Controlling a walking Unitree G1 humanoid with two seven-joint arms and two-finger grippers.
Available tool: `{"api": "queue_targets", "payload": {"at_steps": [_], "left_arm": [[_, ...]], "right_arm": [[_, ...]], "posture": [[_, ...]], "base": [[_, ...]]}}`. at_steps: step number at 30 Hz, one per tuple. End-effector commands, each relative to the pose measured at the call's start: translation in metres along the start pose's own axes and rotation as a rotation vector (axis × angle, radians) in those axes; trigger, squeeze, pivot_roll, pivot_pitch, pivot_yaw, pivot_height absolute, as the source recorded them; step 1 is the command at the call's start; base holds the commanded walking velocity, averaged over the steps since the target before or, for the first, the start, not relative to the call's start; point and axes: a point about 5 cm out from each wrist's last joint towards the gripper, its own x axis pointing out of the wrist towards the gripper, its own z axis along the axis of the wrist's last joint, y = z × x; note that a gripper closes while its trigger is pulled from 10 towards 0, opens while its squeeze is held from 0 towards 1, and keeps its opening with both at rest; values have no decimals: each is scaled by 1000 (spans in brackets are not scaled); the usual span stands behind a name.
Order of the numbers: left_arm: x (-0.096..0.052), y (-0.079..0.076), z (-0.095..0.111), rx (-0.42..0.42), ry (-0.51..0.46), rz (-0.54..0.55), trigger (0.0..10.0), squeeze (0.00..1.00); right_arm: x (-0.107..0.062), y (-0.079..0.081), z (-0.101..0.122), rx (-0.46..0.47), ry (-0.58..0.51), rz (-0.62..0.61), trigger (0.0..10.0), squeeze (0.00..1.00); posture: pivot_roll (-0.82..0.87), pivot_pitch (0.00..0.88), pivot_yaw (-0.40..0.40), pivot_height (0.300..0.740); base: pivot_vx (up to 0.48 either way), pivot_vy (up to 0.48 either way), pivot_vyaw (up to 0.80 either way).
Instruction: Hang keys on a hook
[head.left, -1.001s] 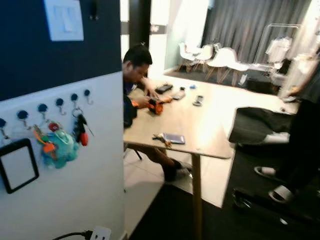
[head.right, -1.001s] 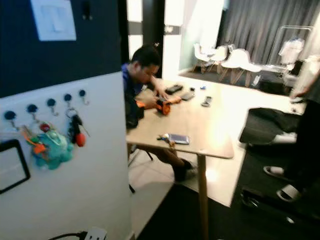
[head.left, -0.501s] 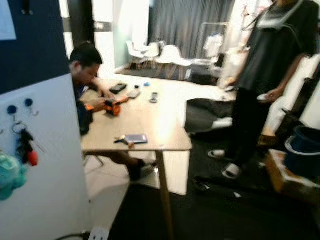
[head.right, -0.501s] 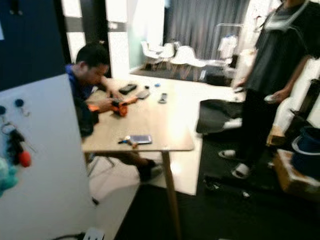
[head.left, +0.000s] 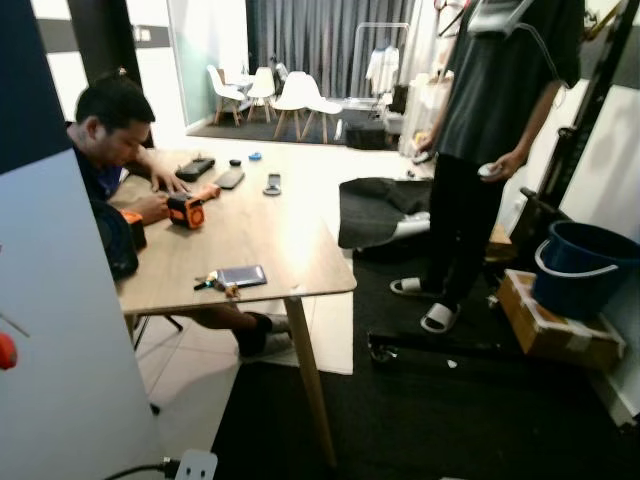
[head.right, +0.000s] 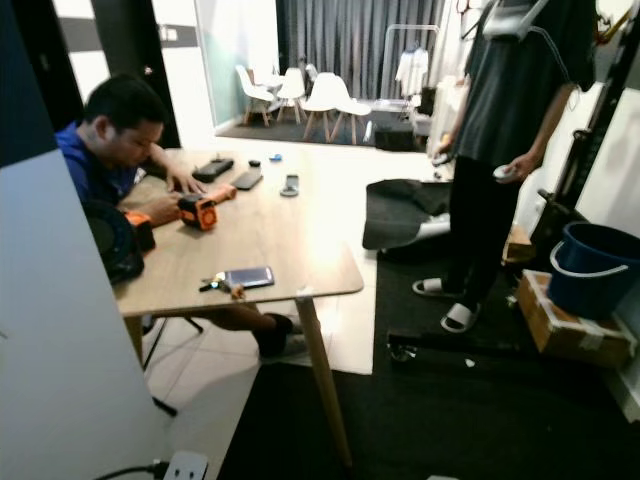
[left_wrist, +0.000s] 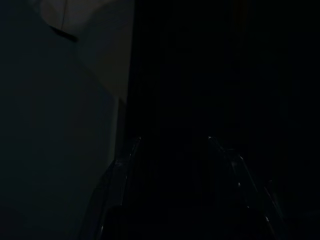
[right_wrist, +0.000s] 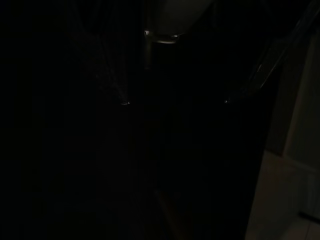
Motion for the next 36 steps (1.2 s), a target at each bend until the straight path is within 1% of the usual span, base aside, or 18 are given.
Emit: {"api": "queue_targets", "payload": {"at_steps": [1, 6, 9, 14, 21, 29, 33, 34, 36], "left_arm": [[0, 0, -2, -17, 9, 7, 10000, 0], [0, -1, -1, -16, 8, 6, 10000, 0], [0, -1, -1, -14, 8, 7, 10000, 0], [0, 0, -1, -8, 9, 12, 10000, 0], [0, 0, -1, -26, 7, 18, 10000, 0], [0, -3, -1, -13, 15, -22, 10000, 0], [1, -4, 0, 2, 13, -39, 10000, 0], [1, -4, 1, 15, 9, -49, 10000, 0], [1, -4, 2, 28, 5, -53, 10000, 0]], "right_arm": [[-2, 0, -5, -19, 25, 6, 10000, 0], [-1, 2, -6, -32, 28, 13, 10000, 0], [-1, 0, -5, 7, 16, -7, 10000, 0], [-2, -1, -6, 6, 25, -11, 10000, 0], [-2, -1, -7, 3, 27, -10, 10000, 0], [-3, -1, -11, 9, 46, -18, 10000, 0], [-5, -1, -16, 36, 68, -38, 10000, 0], [-6, -3, -18, 72, 63, -59, 10000, 0], [-6, -3, -19, 83, 60, -64, 10000, 0]], "posture": [[62, 8, 7, 740], [61, 7, 7, 740], [61, 8, 7, 740], [61, 9, 7, 740], [61, 10, 9, 740], [61, 10, 13, 740], [62, 14, 19, 740], [62, 12, 22, 740], [62, 13, 24, 740]], "base": [[0, 0, 800], [0, 0, 800], [0, 0, 0], [0, 0, 0], [0, 0, 0], [0, 0, 0], [0, 0, 0], [0, 0, 0], [0, 0, 0]]}}
